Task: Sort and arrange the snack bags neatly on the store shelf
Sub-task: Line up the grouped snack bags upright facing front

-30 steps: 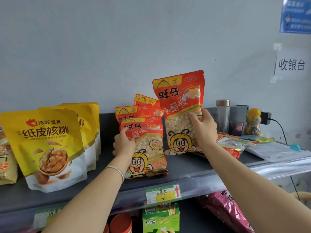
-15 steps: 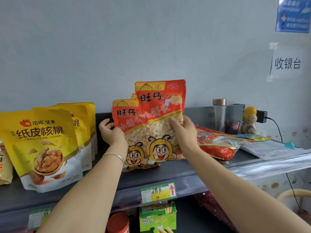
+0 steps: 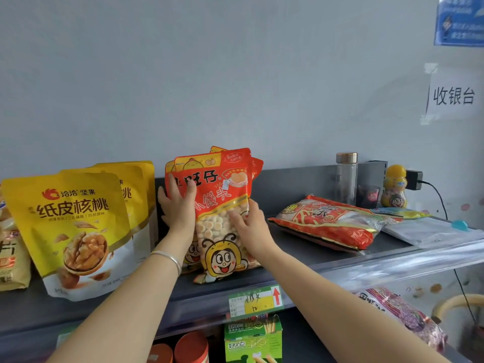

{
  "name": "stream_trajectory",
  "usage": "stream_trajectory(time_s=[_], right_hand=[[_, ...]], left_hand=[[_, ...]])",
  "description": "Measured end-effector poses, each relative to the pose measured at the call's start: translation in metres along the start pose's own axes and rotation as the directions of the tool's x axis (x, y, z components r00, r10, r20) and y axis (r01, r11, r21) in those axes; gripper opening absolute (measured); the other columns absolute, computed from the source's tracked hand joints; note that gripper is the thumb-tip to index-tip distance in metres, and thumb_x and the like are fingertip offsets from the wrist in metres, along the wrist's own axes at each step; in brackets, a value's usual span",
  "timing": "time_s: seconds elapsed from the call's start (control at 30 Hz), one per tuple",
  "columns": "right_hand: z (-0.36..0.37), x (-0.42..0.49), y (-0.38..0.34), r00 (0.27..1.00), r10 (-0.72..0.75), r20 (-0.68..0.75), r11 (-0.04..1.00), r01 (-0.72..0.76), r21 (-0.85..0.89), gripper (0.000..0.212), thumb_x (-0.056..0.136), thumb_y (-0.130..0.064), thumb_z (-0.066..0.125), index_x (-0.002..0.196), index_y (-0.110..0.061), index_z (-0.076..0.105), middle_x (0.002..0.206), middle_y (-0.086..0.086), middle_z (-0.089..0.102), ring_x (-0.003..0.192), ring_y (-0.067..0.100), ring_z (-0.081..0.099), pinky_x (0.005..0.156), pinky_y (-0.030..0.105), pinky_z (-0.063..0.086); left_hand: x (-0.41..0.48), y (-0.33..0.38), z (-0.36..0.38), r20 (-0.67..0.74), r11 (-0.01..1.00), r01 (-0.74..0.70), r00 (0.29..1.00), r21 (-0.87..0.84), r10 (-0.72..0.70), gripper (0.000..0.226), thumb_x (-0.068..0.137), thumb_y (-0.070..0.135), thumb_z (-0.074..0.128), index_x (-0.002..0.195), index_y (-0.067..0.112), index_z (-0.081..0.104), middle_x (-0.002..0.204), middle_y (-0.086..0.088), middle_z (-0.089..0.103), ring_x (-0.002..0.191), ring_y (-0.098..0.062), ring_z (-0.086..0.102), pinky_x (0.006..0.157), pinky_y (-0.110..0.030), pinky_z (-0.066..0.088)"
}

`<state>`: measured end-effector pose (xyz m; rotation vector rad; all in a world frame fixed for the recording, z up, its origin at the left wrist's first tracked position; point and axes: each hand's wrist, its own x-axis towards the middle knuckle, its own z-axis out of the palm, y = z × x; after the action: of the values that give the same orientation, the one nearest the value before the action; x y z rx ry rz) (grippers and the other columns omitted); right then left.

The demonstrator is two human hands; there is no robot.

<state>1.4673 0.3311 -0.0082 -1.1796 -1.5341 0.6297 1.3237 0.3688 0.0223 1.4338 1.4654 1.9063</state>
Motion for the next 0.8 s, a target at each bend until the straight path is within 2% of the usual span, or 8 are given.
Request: stream_trajectory(time_s=[0.1, 0.23, 0.37, 0.5, 0.6, 0.67, 0.73, 0.8], right_hand=[[-0.007, -0.005, -0.005, 0.995, 0.061, 0.074, 0.997, -0.058, -0.051, 0.06, 0.081, -0.066, 0.043, 0.13, -0.032, 0.039, 0.119, 0.005, 0.063, 0.102, 0.03, 0.064, 0.089, 0.05, 0.053], [-0.023, -0.004, 0.001, 0.992, 0.113, 0.055, 0.988, -0.106, -0.114, 0.048, 0.09, -0.054, 0.047, 0.131, -0.029, 0.041, 0.121, -0.001, 0.063, 0.106, 0.023, 0.062, 0.092, 0.046, 0.051], [-0.026, -0.004, 0.01, 0.998, 0.061, 0.019, 0.99, -0.058, -0.132, 0.05, 0.092, -0.053, 0.047, 0.134, -0.029, 0.038, 0.12, -0.001, 0.063, 0.104, 0.022, 0.063, 0.089, 0.046, 0.053], [-0.031, -0.004, 0.009, 0.999, 0.019, 0.025, 0.986, -0.015, -0.163, 0.06, 0.089, -0.061, 0.042, 0.14, -0.03, 0.034, 0.134, 0.0, 0.054, 0.117, 0.021, 0.055, 0.094, 0.042, 0.048], [-0.056, 0.0, 0.008, 0.999, -0.021, -0.039, 0.957, 0.008, -0.29, 0.061, 0.095, -0.056, 0.038, 0.147, -0.024, 0.03, 0.138, 0.005, 0.046, 0.124, 0.024, 0.048, 0.094, 0.04, 0.045], [-0.081, 0.004, 0.008, 0.992, -0.066, -0.105, 0.916, 0.019, -0.401, 0.054, 0.098, -0.048, 0.039, 0.145, -0.022, 0.035, 0.136, 0.007, 0.047, 0.12, 0.026, 0.05, 0.091, 0.04, 0.047], [-0.106, 0.007, 0.01, 0.982, -0.085, -0.17, 0.882, -0.005, -0.472, 0.05, 0.098, -0.044, 0.042, 0.142, -0.021, 0.039, 0.135, 0.008, 0.048, 0.12, 0.027, 0.05, 0.092, 0.042, 0.046], [-0.133, 0.007, 0.016, 0.968, -0.074, -0.239, 0.851, -0.064, -0.522, 0.048, 0.097, -0.04, 0.044, 0.141, -0.021, 0.042, 0.137, 0.009, 0.047, 0.123, 0.029, 0.047, 0.096, 0.042, 0.043]], left_hand=[[-0.008, -0.003, 0.003, 0.01, 0.966, -0.148, 0.989, 0.213, 0.149, 0.091, 0.078, 0.07, 0.039, 0.15, 0.026, 0.006, 0.156, -0.007, 0.01, 0.14, -0.032, 0.026, 0.109, -0.059, 0.027], [-0.012, 0.0, 0.013, -0.02, 0.897, -0.166, 0.981, 0.41, 0.191, 0.083, 0.092, 0.05, 0.045, 0.151, 0.018, -0.002, 0.158, -0.01, 0.003, 0.143, -0.031, 0.016, 0.113, -0.057, 0.018], [-0.018, 0.004, 0.019, 0.061, 0.844, -0.153, 0.988, 0.514, 0.142, 0.067, 0.096, 0.048, 0.038, 0.151, 0.025, 0.008, 0.158, -0.008, 0.004, 0.146, -0.027, 0.008, 0.113, -0.057, 0.004], [-0.024, 0.013, 0.019, 0.042, 0.724, -0.282, 0.943, 0.629, 0.331, 0.057, 0.095, 0.042, 0.044, 0.146, 0.024, 0.026, 0.155, -0.012, 0.014, 0.144, -0.029, 0.014, 0.112, -0.059, 0.001], [-0.033, 0.033, 0.032, 0.157, 0.617, -0.507, 0.833, 0.602, 0.531, 0.049, 0.09, 0.029, 0.058, 0.136, 0.017, 0.045, 0.146, -0.016, 0.032, 0.138, -0.033, 0.027, 0.111, -0.059, 0.009], [-0.041, 0.046, 0.049, 0.265, 0.548, -0.644, 0.743, 0.534, 0.615, 0.045, 0.086, 0.021, 0.064, 0.128, 0.012, 0.053, 0.137, -0.017, 0.044, 0.131, -0.036, 0.038, 0.108, -0.06, 0.023], [-0.055, 0.059, 0.068, 0.391, 0.552, -0.719, 0.694, 0.421, 0.605, 0.047, 0.086, 0.019, 0.062, 0.131, 0.012, 0.05, 0.136, -0.013, 0.047, 0.129, -0.032, 0.041, 0.107, -0.049, 0.03], [-0.071, 0.065, 0.089, 0.531, 0.6, -0.734, 0.662, 0.317, 0.529, 0.052, 0.091, 0.023, 0.057, 0.139, 0.016, 0.04, 0.142, -0.006, 0.042, 0.133, -0.023, 0.037, 0.109, -0.036, 0.028]])
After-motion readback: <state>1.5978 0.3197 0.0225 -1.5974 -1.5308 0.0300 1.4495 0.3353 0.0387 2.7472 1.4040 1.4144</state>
